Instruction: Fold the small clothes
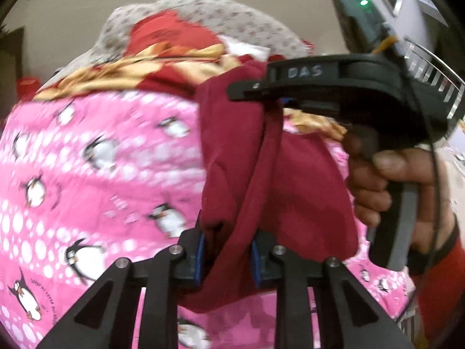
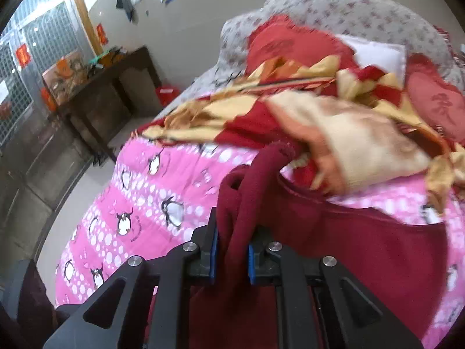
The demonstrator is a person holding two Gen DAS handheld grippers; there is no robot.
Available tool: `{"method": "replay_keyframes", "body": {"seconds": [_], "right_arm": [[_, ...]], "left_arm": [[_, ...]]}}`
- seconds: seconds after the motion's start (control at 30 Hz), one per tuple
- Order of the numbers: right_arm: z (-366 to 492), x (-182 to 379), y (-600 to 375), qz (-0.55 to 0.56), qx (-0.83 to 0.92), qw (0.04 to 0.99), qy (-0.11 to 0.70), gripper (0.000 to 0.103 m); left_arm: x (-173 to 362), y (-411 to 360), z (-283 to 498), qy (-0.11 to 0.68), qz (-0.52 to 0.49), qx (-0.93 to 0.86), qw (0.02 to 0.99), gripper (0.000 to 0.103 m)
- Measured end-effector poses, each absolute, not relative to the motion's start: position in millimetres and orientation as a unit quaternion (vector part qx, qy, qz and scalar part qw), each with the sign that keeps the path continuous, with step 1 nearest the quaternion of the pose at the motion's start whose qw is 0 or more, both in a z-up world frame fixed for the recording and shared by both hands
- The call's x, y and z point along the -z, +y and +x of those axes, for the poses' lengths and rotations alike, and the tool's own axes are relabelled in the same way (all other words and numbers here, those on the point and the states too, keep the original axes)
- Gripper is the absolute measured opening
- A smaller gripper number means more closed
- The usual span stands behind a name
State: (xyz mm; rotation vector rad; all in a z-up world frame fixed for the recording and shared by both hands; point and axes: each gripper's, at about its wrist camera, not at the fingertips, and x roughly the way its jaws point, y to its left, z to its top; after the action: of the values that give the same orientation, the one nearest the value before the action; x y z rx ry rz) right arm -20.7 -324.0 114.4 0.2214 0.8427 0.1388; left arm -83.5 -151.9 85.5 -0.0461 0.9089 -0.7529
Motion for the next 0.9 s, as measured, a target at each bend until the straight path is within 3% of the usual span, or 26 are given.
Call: {"method": "replay_keyframes", "body": {"seconds": [0.33, 0.63, 0.73, 0.8, 0.83, 0.87, 0.9], "right_arm": [[-91, -135, -435, 0.127, 0.016, 0.914, 0.384, 0.031], [-113, -95, -503, 0.146, 0.082, 0.9, 0.402, 0.031], [-105, -63, -517, 0.159, 0.095, 0.885, 0.428, 0.033], [-107, -50, -525, 0.171, 0.101, 0.88, 0.431, 0.038], [-111, -49, -527, 0.182, 0.097, 0.881, 0.426, 0.04], [-118, -52, -531, 0.196, 0.097, 0.881, 0.419, 0.05], [-123, -55, -533, 0.199, 0.103, 0.881, 0.417, 0.052]], "left_arm": [[-114, -264, -140, 0.418, 0.026, 0.446, 0.791, 0.022], [-72, -351, -167, 0.447, 0.065, 0.456, 0.767, 0.022], [-58, -359, -167, 0.464, 0.056, 0.459, 0.756, 0.034], [-59, -356, -167, 0.473, 0.055, 0.468, 0.744, 0.053], [-62, -352, -171, 0.476, 0.059, 0.475, 0.738, 0.058], [-68, -346, -174, 0.474, 0.063, 0.48, 0.736, 0.064], [-76, -336, -178, 0.465, 0.068, 0.483, 0.739, 0.067]]}}
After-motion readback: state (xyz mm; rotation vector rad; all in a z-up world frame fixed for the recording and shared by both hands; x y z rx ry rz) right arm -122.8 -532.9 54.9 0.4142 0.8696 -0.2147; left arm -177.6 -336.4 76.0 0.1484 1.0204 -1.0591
